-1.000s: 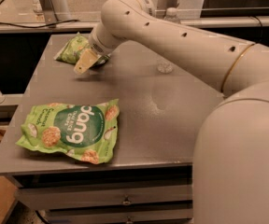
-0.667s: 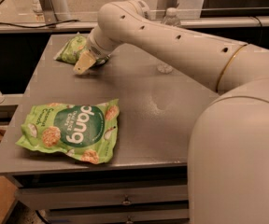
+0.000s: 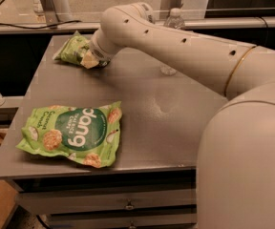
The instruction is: Pick green jalapeno chip bag
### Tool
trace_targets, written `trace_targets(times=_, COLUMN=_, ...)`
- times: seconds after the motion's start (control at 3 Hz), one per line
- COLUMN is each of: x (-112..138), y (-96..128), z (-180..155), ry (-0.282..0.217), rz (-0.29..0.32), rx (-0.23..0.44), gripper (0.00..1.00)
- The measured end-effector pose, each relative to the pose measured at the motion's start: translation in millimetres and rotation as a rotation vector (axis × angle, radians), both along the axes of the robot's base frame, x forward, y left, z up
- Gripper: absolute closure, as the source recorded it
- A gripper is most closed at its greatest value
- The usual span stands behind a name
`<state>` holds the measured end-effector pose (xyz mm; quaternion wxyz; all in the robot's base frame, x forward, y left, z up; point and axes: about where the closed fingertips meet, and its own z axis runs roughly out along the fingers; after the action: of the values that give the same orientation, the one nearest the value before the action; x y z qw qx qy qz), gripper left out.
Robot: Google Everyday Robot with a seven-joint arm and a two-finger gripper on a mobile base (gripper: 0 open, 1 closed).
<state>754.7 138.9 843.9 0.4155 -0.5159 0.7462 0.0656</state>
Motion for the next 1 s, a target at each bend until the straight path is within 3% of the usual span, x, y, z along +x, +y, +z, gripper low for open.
trace_targets(times=0.33, x=-5.9, y=-3.9, z=7.4, ry=-0.016, rz=0.002, rx=0.015, gripper=0.86)
trace_targets(times=0.67, x=-17.9, y=-6.9, z=21.2, ry=-0.041, rz=0.013, rx=0.049, gripper=1.0)
trace_targets(times=1.0, x=-37.5, y=-10.2, z=46.4, ry=-0.079, rz=0.03, rx=0.106, gripper=1.0)
